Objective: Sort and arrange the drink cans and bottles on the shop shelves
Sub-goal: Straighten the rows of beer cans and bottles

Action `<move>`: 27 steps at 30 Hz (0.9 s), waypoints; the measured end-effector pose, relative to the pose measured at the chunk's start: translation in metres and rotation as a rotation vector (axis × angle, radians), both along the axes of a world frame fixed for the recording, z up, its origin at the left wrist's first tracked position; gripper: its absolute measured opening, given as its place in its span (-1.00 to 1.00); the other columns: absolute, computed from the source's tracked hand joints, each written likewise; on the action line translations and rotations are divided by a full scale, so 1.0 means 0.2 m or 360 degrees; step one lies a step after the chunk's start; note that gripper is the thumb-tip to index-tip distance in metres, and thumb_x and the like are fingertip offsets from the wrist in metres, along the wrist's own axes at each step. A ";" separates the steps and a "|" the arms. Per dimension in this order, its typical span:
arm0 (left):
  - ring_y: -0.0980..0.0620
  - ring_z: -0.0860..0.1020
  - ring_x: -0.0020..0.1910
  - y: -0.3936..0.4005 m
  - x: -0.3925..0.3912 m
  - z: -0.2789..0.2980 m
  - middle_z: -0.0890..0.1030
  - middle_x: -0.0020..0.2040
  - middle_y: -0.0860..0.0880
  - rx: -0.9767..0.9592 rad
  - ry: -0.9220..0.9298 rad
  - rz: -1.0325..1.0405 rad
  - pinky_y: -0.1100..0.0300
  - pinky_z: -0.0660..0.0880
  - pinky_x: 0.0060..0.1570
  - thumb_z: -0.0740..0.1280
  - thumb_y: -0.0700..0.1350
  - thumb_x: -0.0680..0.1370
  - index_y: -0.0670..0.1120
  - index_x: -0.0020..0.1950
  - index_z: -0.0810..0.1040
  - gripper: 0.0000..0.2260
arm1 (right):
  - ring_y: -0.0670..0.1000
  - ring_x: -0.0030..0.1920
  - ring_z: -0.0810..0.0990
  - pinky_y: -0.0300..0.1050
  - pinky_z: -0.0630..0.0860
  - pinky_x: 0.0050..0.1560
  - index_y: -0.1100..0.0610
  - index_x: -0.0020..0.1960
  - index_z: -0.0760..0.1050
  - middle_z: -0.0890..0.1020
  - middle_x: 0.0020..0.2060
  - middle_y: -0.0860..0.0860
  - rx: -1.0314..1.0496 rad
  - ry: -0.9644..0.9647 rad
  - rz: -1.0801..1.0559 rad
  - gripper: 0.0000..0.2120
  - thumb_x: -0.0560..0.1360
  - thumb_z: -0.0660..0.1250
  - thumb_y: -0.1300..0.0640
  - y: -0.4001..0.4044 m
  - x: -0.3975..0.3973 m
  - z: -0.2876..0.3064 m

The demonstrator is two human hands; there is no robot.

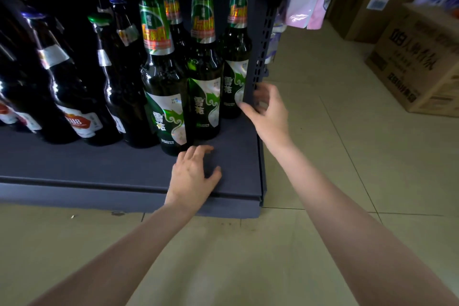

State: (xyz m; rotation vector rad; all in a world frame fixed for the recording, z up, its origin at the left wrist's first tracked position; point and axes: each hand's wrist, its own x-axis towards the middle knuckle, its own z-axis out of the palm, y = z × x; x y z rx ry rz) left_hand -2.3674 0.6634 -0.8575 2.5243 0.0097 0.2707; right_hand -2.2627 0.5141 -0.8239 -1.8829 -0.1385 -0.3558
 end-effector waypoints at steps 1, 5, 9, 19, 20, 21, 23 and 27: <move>-0.12 0.42 0.17 0.04 -0.02 0.00 0.51 0.15 -0.10 -0.0130 -0.0083 0.0085 0.15 0.28 0.14 0.38 -0.12 0.47 -0.15 0.23 0.46 -0.65 | -0.03 0.15 0.51 -0.07 0.47 0.23 0.16 0.30 0.37 0.53 0.12 0.03 0.0047 -0.0023 0.0051 -0.48 0.40 0.47 0.17 0.02 -0.05 0.02; -0.08 0.45 0.07 0.17 -0.07 0.02 0.52 0.02 -0.06 -0.0376 -0.0205 0.0381 0.24 0.30 0.00 0.41 -0.17 0.44 -0.20 0.11 0.45 -0.71 | -0.02 0.29 0.43 -0.12 0.39 0.30 0.15 0.40 0.26 0.45 0.30 0.05 -0.0135 0.0118 0.0361 -0.31 0.38 0.49 0.09 0.18 -0.13 0.06; -0.03 0.48 0.00 0.22 -0.06 0.05 0.42 -0.01 0.01 -0.0506 -0.0189 0.0400 0.21 0.34 -0.07 0.42 -0.14 0.45 -0.19 0.08 0.41 -0.70 | -0.01 0.17 0.52 -0.20 0.45 0.21 0.15 0.25 0.39 0.55 0.13 0.01 0.0320 0.0165 0.0132 -0.53 0.41 0.46 0.11 0.24 -0.13 0.08; 0.06 0.45 -0.07 0.25 -0.04 0.02 0.47 -0.01 -0.03 -0.0695 -0.0128 0.0419 0.29 0.32 -0.09 0.44 -0.04 0.44 -0.11 0.02 0.35 -0.67 | 0.08 0.24 0.51 -0.08 0.43 0.23 0.10 0.37 0.35 0.56 0.22 0.07 -0.0154 0.0360 -0.0138 -0.38 0.37 0.50 0.17 0.14 0.17 -0.08; 0.07 0.45 -0.07 0.26 -0.04 0.01 0.47 -0.01 -0.03 -0.0700 -0.0132 0.0426 0.30 0.31 -0.09 0.44 -0.04 0.43 -0.09 0.01 0.34 -0.67 | 0.07 0.21 0.53 -0.12 0.44 0.18 0.11 0.34 0.38 0.58 0.19 0.06 -0.0167 0.0342 -0.0173 -0.40 0.36 0.50 0.16 0.15 0.19 -0.07; 0.07 0.45 -0.07 0.26 -0.04 0.01 0.47 -0.01 -0.03 -0.0695 -0.0137 0.0433 0.30 0.31 -0.09 0.44 -0.03 0.43 -0.09 0.01 0.34 -0.67 | 0.06 0.19 0.54 -0.15 0.43 0.15 0.11 0.32 0.41 0.59 0.17 0.06 -0.0166 0.0327 -0.0196 -0.42 0.35 0.51 0.16 0.16 0.20 -0.07; 0.05 0.45 -0.06 0.25 -0.04 0.00 0.47 -0.02 -0.02 -0.0662 -0.0152 0.0432 0.28 0.32 -0.07 0.44 -0.03 0.43 -0.09 0.01 0.34 -0.67 | 0.05 0.17 0.56 -0.19 0.43 0.13 0.13 0.30 0.43 0.61 0.15 0.06 -0.0149 0.0293 -0.0205 -0.43 0.34 0.52 0.17 0.18 0.20 -0.08; 0.02 0.46 -0.04 0.25 -0.04 -0.01 0.47 -0.02 -0.05 -0.0658 -0.0160 0.0437 0.25 0.34 -0.05 0.46 -0.04 0.42 -0.11 0.01 0.35 -0.66 | 0.06 0.18 0.56 -0.13 0.45 0.21 0.15 0.30 0.43 0.61 0.15 0.08 -0.0159 0.0268 -0.0216 -0.43 0.33 0.52 0.19 0.20 0.24 -0.09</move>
